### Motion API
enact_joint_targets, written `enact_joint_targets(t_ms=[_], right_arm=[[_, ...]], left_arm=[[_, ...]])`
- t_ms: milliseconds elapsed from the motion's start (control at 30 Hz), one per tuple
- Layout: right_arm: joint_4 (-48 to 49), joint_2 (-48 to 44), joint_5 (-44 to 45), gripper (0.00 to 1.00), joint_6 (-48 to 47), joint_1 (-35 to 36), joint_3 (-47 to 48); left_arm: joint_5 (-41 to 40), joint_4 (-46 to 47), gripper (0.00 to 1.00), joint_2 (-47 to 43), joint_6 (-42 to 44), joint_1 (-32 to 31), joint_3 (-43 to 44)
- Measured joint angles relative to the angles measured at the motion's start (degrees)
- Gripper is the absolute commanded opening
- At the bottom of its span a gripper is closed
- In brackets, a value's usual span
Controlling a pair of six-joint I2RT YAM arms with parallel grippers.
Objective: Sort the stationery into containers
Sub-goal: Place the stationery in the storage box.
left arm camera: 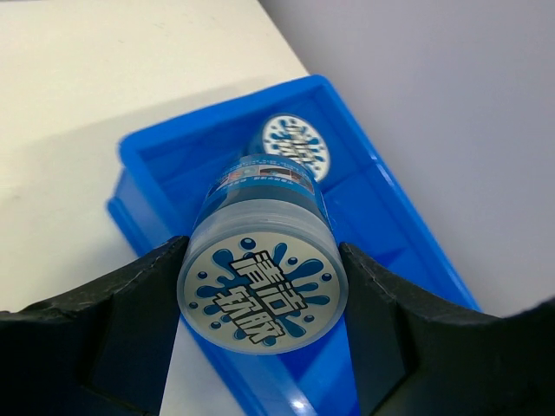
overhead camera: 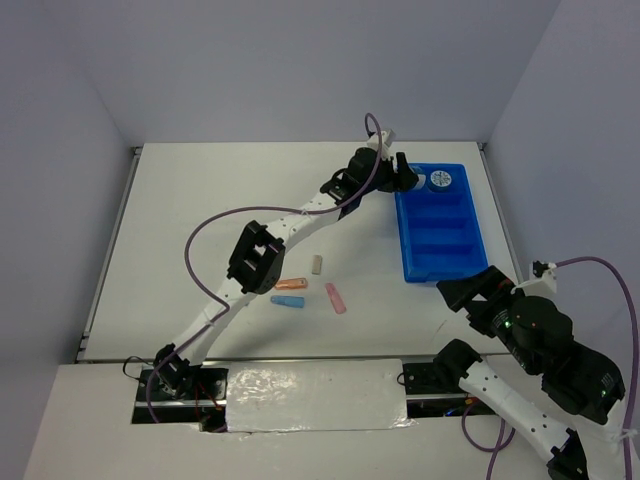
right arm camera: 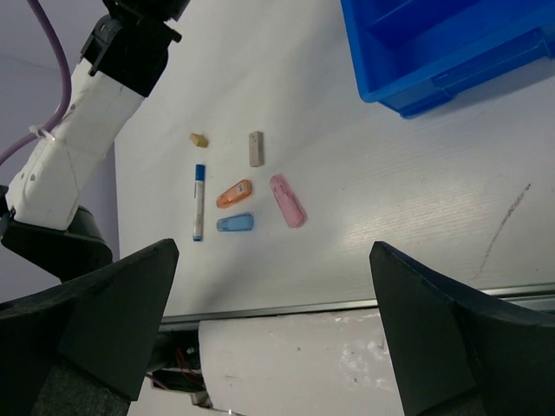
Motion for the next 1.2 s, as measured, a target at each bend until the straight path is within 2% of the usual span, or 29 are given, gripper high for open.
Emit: enact_joint_targets(t_ms=[267,400,533,567,600,633,733,1200], right_arm=[[-0.31,-0.48,-0.66,1.0,0.81,0.0,-0.52],[-0.35,-1.64,-0.63,1.0,1.46,0.0,-1.73],[-0.44,-2.21,-0.96,1.0,2.14,0.0,-2.95],[-0.44,-2.21,-1.03,1.0,2.21,0.0,-3.02],[-0.44,-2.21,-1.05,1.0,2.27,0.0,-3.06],[-0.44,-2.21,-1.07,1.0,2.27,0.0,-3.08],[-0.37,-2.21,-1.22,1.0,2.29,0.0,-3.19],[0.74,-1.84,-2.03,1.0,1.18,0.0,-5.81]], left_arm=[[-2.34,-0.07,0.24,0.22,3.58,0.44,0.26],[-3.06,-0.02,0.33,0.22,4.61,0.44,0.37],[-3.23,0.0,0.54,0.22,5.66,0.39,0.44],[-3.26,0.0,0.67,0.24,5.7,0.37,0.48],[-3.28,0.0,0.73,0.24,5.73,0.31,0.48],[-3.32,0.02,0.85,0.26,5.81,0.24,0.5],[-3.58,1.05,0.99,0.57,6.69,0.07,0.7],[-6.21,5.07,0.99,0.55,8.44,-0.7,1.64]])
